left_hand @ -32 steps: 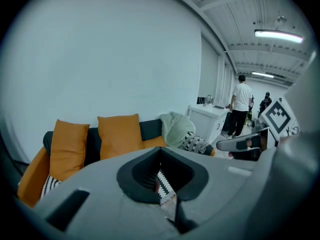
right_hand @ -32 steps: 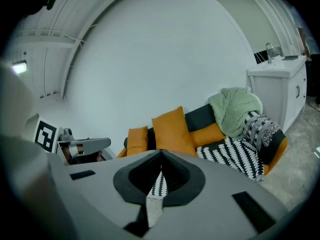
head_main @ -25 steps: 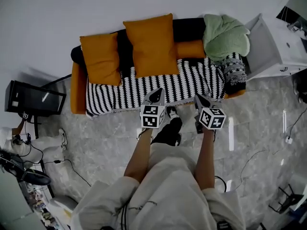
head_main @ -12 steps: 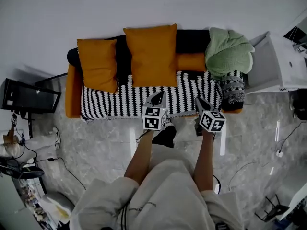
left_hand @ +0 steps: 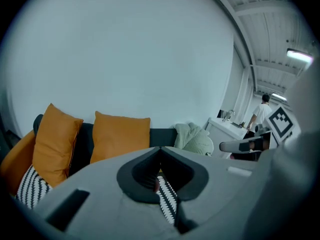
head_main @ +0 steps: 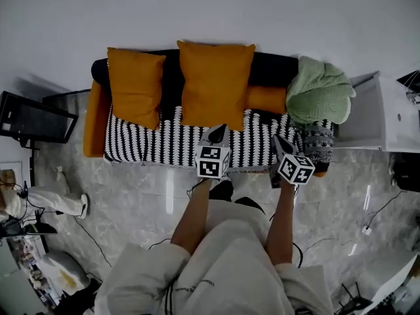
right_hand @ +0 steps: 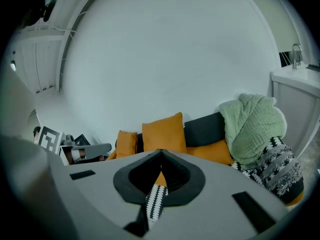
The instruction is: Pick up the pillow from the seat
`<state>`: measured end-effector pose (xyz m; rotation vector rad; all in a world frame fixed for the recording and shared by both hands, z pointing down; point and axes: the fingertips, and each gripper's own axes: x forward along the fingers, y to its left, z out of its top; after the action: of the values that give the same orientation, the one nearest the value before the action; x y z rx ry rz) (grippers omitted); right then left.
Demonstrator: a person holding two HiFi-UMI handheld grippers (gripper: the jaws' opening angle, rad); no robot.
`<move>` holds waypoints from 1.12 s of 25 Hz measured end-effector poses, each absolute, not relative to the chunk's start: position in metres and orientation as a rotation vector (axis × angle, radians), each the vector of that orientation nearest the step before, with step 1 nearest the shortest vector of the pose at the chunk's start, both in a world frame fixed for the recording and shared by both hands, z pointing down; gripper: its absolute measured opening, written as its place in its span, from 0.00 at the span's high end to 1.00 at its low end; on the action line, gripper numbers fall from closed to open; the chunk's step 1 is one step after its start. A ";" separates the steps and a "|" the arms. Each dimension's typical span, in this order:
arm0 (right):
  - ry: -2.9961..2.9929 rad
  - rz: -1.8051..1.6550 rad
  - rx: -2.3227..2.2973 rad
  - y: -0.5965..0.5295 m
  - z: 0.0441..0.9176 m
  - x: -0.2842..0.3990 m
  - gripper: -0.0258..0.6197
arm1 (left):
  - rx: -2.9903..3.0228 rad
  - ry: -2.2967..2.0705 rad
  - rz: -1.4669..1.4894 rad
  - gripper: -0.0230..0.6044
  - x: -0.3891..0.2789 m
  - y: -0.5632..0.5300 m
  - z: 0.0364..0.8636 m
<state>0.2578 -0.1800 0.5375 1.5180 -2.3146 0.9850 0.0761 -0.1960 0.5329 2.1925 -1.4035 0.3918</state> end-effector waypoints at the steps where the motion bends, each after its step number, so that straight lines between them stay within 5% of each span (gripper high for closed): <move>1: -2.320 0.987 1.515 -0.187 0.537 0.255 0.95 | 2.183 -1.415 0.381 0.95 0.072 -0.201 0.532; 19: -2.412 0.906 1.040 -0.240 0.567 0.124 0.95 | 1.938 -1.670 0.380 0.95 -0.019 -0.195 0.551; 28: -2.460 0.885 0.890 -0.284 0.570 0.139 0.95 | 1.849 -1.744 0.405 0.95 0.009 -0.227 0.559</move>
<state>0.1394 -0.2844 0.5696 0.8904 -2.4602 0.8846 0.0089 -0.2266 0.5590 1.8492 -1.7443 0.4050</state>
